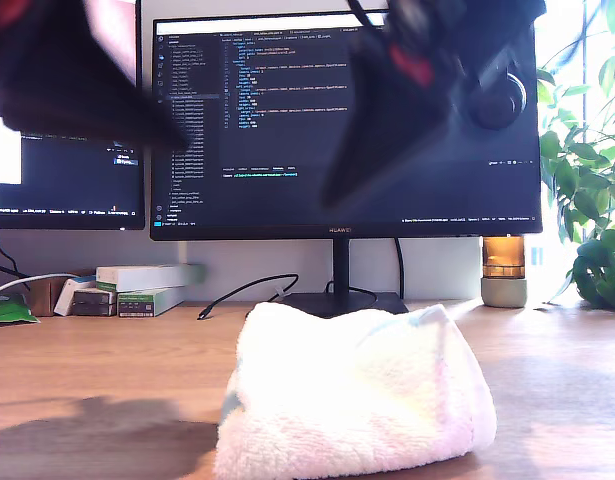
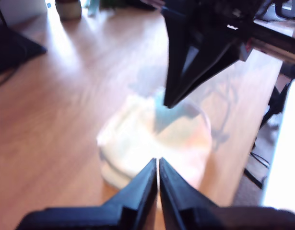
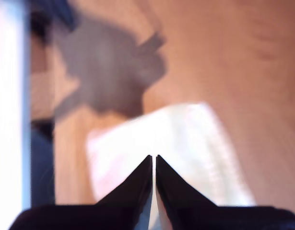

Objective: Fold the tea towel to a neat square and place it to the right

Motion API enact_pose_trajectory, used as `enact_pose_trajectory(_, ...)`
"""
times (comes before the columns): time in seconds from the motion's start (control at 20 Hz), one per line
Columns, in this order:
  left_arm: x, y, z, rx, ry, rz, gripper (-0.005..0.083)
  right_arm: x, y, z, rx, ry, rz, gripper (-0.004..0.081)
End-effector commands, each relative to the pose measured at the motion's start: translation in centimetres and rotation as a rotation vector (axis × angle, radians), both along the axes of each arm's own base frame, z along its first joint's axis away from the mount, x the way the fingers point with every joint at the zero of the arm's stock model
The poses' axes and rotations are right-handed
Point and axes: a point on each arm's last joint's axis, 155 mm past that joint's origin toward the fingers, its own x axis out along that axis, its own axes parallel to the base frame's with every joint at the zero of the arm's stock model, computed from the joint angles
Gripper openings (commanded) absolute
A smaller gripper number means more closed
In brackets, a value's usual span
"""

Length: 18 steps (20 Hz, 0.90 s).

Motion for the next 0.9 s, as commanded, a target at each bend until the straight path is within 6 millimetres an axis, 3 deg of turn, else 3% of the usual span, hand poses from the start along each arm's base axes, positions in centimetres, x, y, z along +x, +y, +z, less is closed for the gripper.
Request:
enact_pose_trajectory(0.0, -0.6, 0.1, 1.3, -0.054, -0.020, -0.001, -0.0019, -0.1, 0.1, -1.5, -0.009, 0.006, 0.053, -0.0011)
enact_pose_trajectory(0.25, -1.2, 0.8, 2.3, -0.079, -0.038, 0.009, -0.0019, 0.8, 0.8, -5.0, 0.002, 0.010, 0.185, -0.0011)
enact_pose_trajectory(0.6, -1.1, 0.9, 2.1, -0.079, -0.020, 0.023, -0.0019, 1.3, -0.8, -11.6, -0.111, 0.078, 0.231, -0.0011)
enact_pose_trajectory(0.7, -1.1, 0.9, 2.1, -0.078, -0.019, 0.024, -0.0019, 2.2, -2.2, -13.4, -0.193, 0.116, 0.120, -0.0011)
enact_pose_trajectory(0.85, -0.8, 1.1, 2.0, -0.077, -0.019, 0.045, -0.0019, 6.5, -6.3, -14.7, -0.305, 0.149, -0.277, -0.0011)
